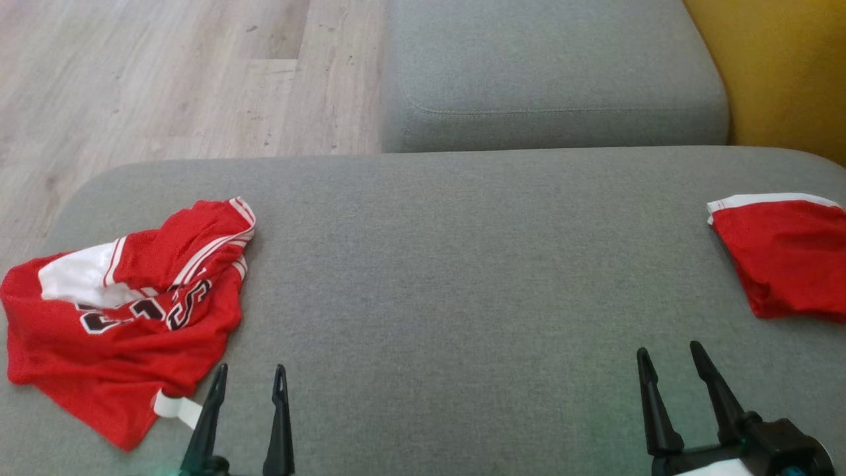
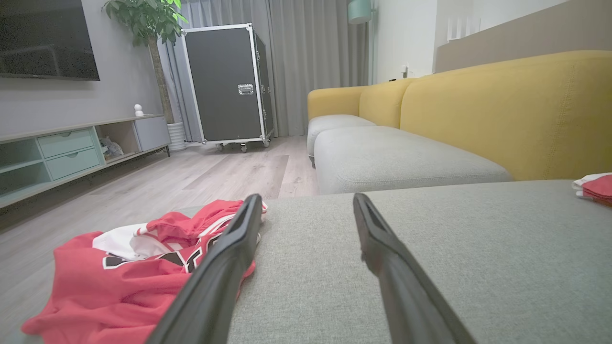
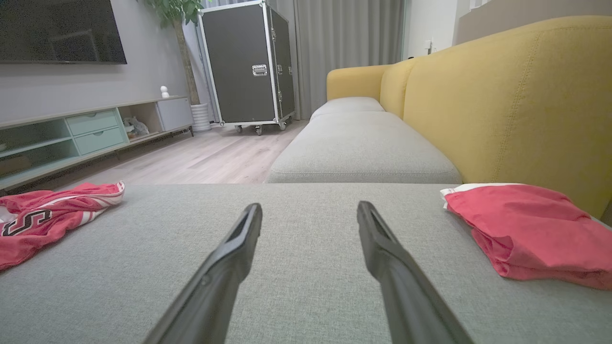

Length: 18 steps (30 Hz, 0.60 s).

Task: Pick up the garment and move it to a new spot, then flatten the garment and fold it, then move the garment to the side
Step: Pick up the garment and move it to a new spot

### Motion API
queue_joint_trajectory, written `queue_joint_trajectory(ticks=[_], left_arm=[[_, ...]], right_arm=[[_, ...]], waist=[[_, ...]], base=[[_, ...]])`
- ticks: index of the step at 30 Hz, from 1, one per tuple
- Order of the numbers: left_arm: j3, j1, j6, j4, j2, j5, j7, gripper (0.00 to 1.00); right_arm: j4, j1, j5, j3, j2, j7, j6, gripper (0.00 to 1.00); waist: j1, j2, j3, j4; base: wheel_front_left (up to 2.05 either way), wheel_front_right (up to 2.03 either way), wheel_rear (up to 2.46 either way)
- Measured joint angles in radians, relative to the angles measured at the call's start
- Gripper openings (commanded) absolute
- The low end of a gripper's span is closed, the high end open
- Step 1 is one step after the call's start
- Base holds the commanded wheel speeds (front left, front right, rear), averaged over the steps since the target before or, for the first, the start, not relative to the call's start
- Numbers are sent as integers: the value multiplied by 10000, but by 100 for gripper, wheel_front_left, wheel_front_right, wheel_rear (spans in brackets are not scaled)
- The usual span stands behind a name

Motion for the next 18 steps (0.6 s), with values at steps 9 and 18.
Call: queue_joint_trajectory(ticks=[9,18], left_arm=[[-79,-91,-17,33,8,132,2,100],[385,-87,437,-617,125,128,0,100]], right_arm=[[-33,49,184,-105,2,0,0,100],[-61,148,127,150,6,0,0,100]], waist=[[0,0,12,932],[0,0,109,3209]], base=[[0,0,0],[0,0,0]])
